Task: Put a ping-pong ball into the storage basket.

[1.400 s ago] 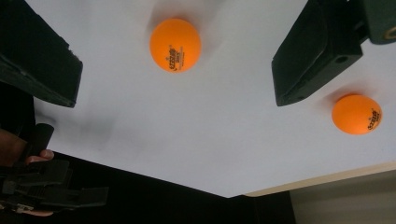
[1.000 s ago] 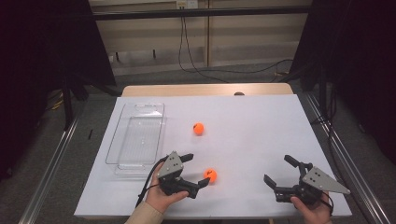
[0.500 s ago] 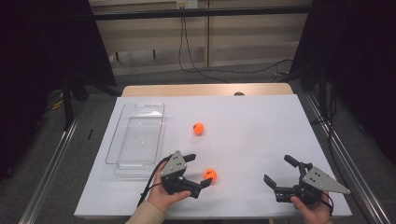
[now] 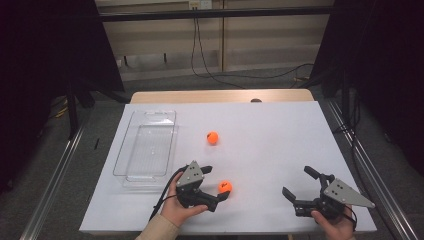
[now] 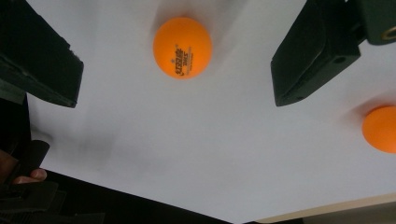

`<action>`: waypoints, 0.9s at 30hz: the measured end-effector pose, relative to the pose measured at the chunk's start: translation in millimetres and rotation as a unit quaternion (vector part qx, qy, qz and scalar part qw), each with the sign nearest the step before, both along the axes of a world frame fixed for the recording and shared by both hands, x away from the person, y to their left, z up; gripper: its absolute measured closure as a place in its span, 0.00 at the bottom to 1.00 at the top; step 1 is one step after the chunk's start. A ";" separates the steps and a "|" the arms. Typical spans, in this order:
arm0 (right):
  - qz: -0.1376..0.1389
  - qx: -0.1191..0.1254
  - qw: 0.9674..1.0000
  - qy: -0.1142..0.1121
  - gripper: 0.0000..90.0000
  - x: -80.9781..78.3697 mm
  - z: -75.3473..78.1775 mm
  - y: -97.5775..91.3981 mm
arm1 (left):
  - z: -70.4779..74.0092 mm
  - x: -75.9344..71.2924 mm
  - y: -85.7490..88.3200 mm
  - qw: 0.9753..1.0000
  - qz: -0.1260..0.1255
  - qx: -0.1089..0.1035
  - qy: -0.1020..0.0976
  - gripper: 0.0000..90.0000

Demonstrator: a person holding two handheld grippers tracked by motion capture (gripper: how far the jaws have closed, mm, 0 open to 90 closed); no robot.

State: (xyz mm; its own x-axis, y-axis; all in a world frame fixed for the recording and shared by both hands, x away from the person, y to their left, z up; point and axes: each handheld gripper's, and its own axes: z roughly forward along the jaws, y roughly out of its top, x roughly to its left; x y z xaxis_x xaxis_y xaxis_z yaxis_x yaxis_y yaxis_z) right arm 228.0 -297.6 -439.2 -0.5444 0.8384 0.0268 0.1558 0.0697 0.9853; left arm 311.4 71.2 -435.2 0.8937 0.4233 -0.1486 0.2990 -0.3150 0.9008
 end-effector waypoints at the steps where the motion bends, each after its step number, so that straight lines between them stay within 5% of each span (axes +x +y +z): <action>1: 0.000 0.000 1.000 0.000 0.01 -0.1 0.1 -0.2 | -0.1 0.3 -0.2 1.000 0.000 0.002 0.001 0.03; 27: 0.002 0.002 1.000 0.000 0.02 -0.1 0.3 -0.2 | -8.1 6.0 -12.8 0.997 -0.012 0.055 0.043 0.09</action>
State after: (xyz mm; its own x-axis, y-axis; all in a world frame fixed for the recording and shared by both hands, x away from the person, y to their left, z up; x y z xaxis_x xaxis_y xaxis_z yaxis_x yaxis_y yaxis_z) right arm 227.9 -297.8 -438.9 -0.5470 0.8366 0.0301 0.1557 0.0664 0.9856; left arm 317.4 58.3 -443.3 0.8899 0.4198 -0.1785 0.3644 -0.4188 0.8318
